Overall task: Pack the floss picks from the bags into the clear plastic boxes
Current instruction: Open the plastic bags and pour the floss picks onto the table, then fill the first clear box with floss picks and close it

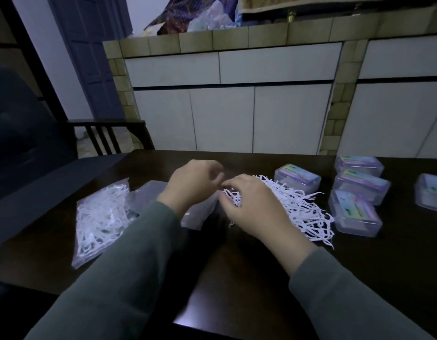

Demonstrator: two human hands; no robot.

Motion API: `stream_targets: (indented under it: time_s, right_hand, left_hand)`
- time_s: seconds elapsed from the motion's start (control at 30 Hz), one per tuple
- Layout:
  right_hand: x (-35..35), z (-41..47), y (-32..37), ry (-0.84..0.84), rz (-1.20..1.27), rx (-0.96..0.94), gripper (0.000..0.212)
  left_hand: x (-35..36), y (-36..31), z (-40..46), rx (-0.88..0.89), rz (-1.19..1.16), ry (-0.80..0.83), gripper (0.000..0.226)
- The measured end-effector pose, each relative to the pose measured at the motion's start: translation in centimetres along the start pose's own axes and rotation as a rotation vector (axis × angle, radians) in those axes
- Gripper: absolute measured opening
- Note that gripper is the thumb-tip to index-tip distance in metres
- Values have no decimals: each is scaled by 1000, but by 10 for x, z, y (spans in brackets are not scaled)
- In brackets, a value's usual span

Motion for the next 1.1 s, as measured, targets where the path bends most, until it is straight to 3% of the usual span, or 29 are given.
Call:
stream_targets:
  time_s: [0.23,0.5,0.8,0.97,1.1]
  right_hand:
    - [-86,-48,-96,-183,-90,219,24]
    - [-136,-87,-187,-25,55,458,26]
    - [-126,-91,-220,224,115,386,66]
    - [-125,-92,-226,202,136,344,63]
    - [-134,-96,-225,140,171,371,60]
  left_hand:
    - [24,-107,-8,306,-194,-3,18]
    - [65,-190,-31,399,-206,43,42]
    - [92,-220,-36,313,-123,-74,62]
    - [95,-221,-33,310,-146,-30,58]
    - [97,-217,-26,375,-252,120,51]
Point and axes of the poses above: each hand's wrist, its own z-axis towards the middle knuckle, its own x-axis out of the palm, y = z × x, the point moved 7 cm from there along z, towards the middle knuckle, and after that the axes turned 1 degree about y, right-handed, at the moved point
